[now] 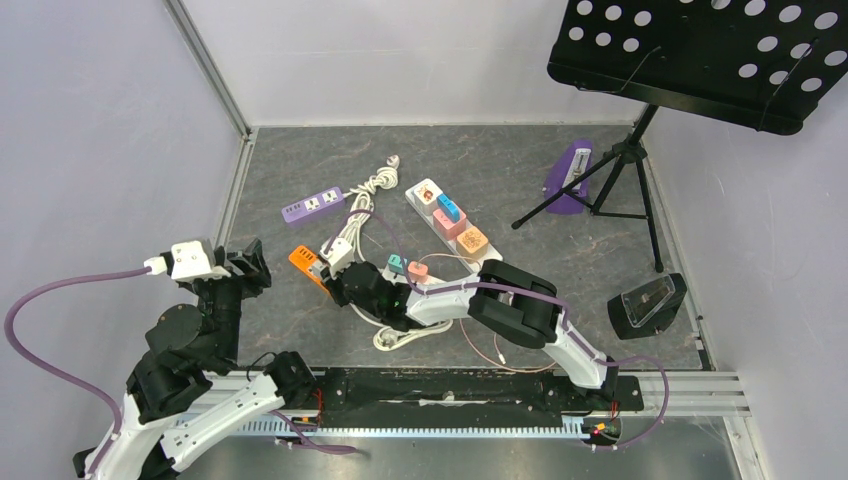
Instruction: Insert the plug
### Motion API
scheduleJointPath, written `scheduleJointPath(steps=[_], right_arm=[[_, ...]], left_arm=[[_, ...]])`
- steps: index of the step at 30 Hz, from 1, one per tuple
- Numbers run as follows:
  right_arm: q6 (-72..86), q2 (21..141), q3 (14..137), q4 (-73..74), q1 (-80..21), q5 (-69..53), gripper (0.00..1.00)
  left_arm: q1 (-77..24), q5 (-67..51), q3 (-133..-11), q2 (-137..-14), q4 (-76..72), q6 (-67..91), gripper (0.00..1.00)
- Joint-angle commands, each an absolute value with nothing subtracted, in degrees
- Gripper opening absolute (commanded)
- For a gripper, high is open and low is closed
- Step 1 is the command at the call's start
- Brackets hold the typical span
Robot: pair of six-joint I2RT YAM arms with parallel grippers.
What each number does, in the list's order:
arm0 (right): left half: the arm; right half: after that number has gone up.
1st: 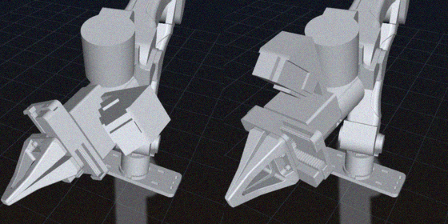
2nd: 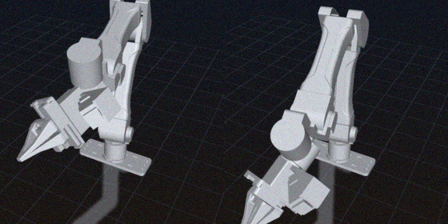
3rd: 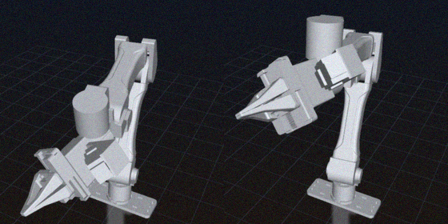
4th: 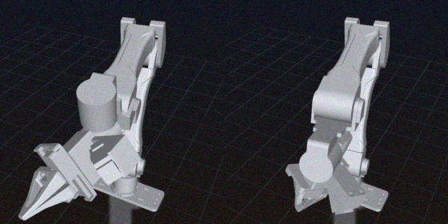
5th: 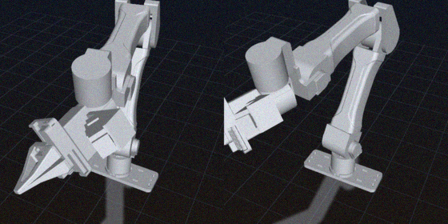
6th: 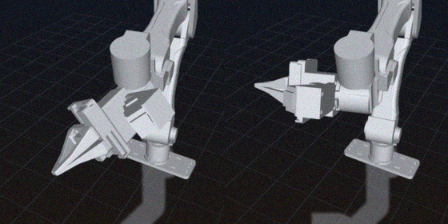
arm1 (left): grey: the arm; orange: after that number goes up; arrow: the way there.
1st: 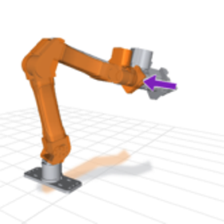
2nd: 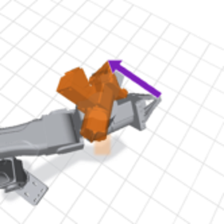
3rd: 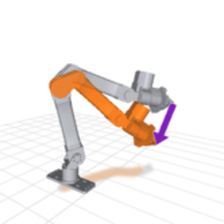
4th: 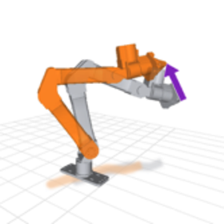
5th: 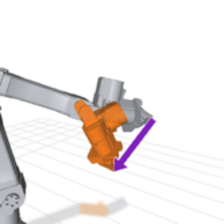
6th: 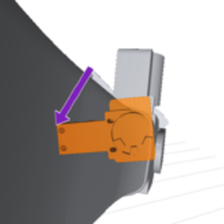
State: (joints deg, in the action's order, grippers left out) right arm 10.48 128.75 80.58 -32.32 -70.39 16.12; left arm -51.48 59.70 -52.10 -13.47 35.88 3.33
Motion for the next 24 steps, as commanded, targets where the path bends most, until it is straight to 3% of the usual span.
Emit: scheduleJointPath(steps=[1, 24], right_arm=[[12.6, 131.0, 83.7, -26.1, -71.3, 16.6, 0.00], [9.3, 133.0, 76.9, -25.1, -71.6, 22.6, 0.00]], left_arm=[[-51.6, 60.6, -52.0, -13.2, 33.9, 1.5, 0.69], [-51.5, 60.7, -52.2, -12.1, 34.3, 1.5, 0.69]])
